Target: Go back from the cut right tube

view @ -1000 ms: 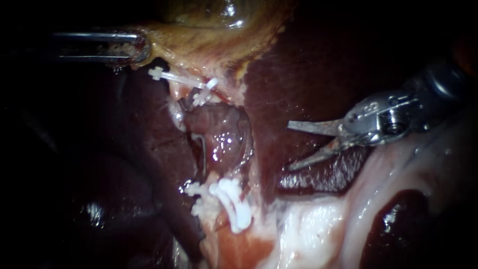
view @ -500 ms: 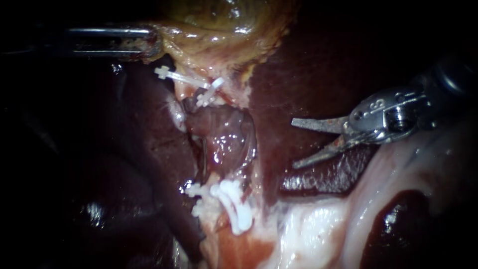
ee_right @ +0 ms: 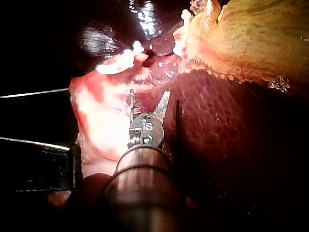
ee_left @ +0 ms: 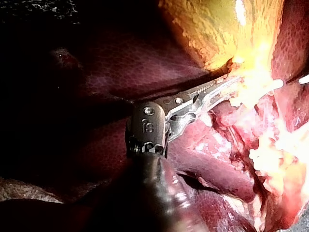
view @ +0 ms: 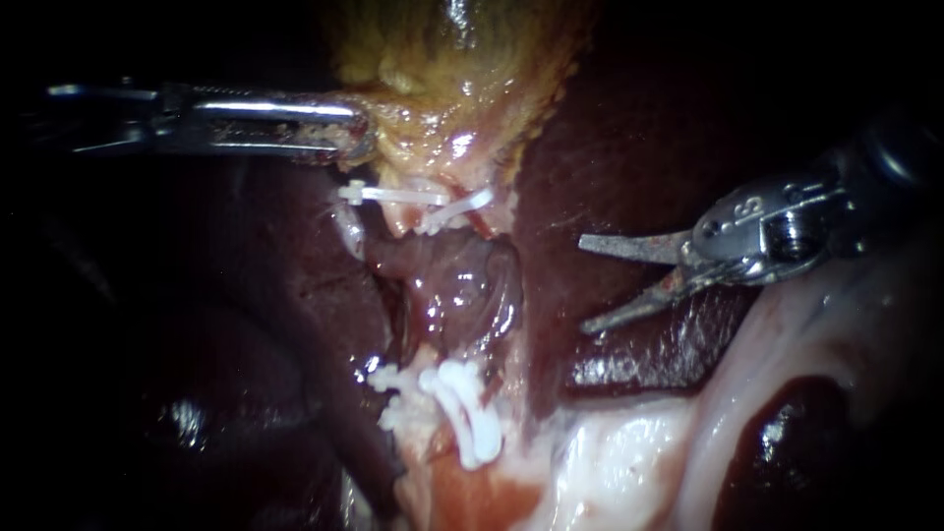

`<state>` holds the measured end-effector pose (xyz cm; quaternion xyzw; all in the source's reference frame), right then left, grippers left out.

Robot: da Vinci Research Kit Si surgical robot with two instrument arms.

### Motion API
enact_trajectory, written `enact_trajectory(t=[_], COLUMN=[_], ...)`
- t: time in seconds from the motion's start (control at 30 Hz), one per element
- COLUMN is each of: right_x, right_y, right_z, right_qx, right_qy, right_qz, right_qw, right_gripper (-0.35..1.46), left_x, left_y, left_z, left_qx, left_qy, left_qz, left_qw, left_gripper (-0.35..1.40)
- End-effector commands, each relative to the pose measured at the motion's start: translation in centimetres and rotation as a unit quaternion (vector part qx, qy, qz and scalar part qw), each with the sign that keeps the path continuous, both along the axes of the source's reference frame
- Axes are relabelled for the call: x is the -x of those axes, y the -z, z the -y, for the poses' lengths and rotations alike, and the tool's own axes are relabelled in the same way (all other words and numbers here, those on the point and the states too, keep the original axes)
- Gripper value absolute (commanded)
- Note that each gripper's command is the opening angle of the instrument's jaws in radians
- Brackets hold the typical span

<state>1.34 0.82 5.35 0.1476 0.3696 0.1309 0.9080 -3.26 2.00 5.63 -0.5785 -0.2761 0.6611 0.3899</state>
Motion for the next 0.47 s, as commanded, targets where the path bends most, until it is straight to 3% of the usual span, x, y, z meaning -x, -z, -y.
enact_trajectory(t=[0.03, 0.33, 0.47], right_x=[0.00, 0.00, 0.00], right_y=[-0.01, -0.01, -0.03], right_z=[0.01, 0.01, 0.01], right_qx=[0.000, 0.000, -0.012], right_qy=[0.001, 0.001, 0.012], right_qz=[0.000, 0.000, -0.006], right_qw=[1.0000, 1.0000, 0.9998], right_gripper=[1.43, 1.43, 1.43], left_x=[0.00, 0.01, 0.01], left_y=[0.00, -0.01, -0.01], left_z=[0.00, 0.02, 0.02], left_qx=[-0.001, -0.003, -0.003], left_qy=[0.000, 0.000, 0.000], left_qz=[0.000, 0.001, 0.001], left_qw=[1.0000, 1.0000, 1.0000], left_gripper=[-0.35, -0.35, -0.35])
